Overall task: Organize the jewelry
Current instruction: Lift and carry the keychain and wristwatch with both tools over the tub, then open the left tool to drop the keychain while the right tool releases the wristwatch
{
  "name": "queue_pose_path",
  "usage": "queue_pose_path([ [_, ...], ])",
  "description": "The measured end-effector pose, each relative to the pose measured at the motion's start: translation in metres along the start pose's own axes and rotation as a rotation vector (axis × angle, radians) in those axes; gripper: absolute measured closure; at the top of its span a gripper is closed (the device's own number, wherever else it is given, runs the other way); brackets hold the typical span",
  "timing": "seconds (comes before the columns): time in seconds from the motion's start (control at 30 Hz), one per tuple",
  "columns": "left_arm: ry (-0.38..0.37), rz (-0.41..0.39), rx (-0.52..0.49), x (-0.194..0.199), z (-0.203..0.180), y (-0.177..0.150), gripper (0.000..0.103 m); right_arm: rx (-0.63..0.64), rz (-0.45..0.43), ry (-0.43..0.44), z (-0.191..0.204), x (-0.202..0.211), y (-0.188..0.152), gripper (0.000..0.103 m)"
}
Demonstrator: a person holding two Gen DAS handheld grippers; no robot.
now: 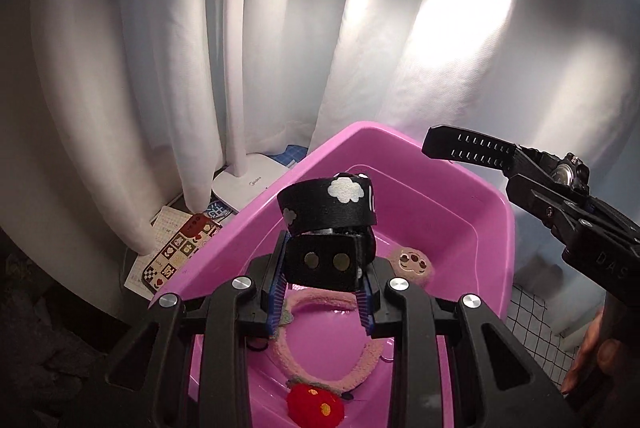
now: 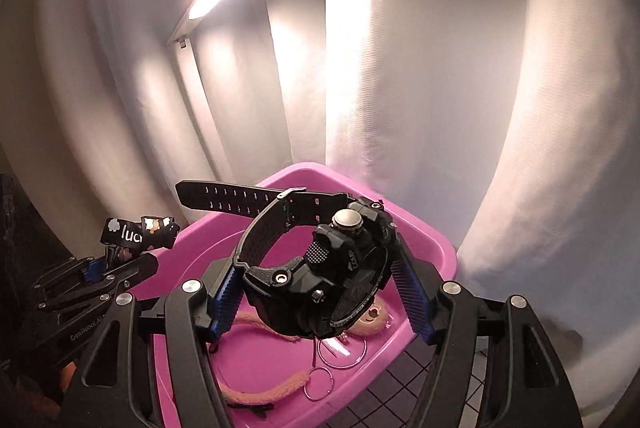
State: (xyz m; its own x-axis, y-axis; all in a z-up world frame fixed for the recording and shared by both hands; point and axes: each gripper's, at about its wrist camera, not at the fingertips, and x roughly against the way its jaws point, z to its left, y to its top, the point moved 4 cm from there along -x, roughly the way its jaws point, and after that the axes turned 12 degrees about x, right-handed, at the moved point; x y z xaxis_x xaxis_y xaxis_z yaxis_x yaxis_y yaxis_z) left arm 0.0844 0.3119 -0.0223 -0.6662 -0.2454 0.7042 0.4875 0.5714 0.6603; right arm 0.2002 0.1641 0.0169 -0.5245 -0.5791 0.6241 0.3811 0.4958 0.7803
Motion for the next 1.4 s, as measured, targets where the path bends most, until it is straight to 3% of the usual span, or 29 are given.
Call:
queue_pose_path([
  [0.23, 0.098, 0.11, 0.117, -0.024, 0.019, -0.017, 0.074, 0.05, 0.156, 0.14, 0.01, -0.055, -0.011, 0.038],
  [0.47, 0.16, 0.205, 0.173, -0.046, 0.024, -0.031, 0.073, 0.086, 0.314, 0.216, 0.019, -0.096, -0.027, 0.038],
  [0.8, 0.205, 0.281, 0.2, -0.062, 0.021, -0.04, 0.07, 0.097, 0.424, 0.205, 0.014, -0.123, -0.037, 0.038],
  [0.9, 0.212, 0.285, 0.202, -0.061, 0.02, -0.041, 0.057, 0.095, 0.433, 0.186, 0.011, -0.125, -0.036, 0.037],
  [0.97, 0.212, 0.273, 0.19, -0.058, 0.017, -0.04, 0.028, 0.082, 0.421, 0.189, 0.008, -0.124, -0.033, 0.037],
  [1.03, 0.221, 0.248, 0.192, -0.052, 0.016, -0.037, 0.01, 0.078, 0.41, 0.184, 0.005, -0.122, -0.03, 0.037],
  [1.4, 0.233, 0.252, 0.187, -0.046, 0.017, -0.036, 0.008, 0.073, 0.387, 0.198, 0.009, -0.107, -0.032, 0.036],
])
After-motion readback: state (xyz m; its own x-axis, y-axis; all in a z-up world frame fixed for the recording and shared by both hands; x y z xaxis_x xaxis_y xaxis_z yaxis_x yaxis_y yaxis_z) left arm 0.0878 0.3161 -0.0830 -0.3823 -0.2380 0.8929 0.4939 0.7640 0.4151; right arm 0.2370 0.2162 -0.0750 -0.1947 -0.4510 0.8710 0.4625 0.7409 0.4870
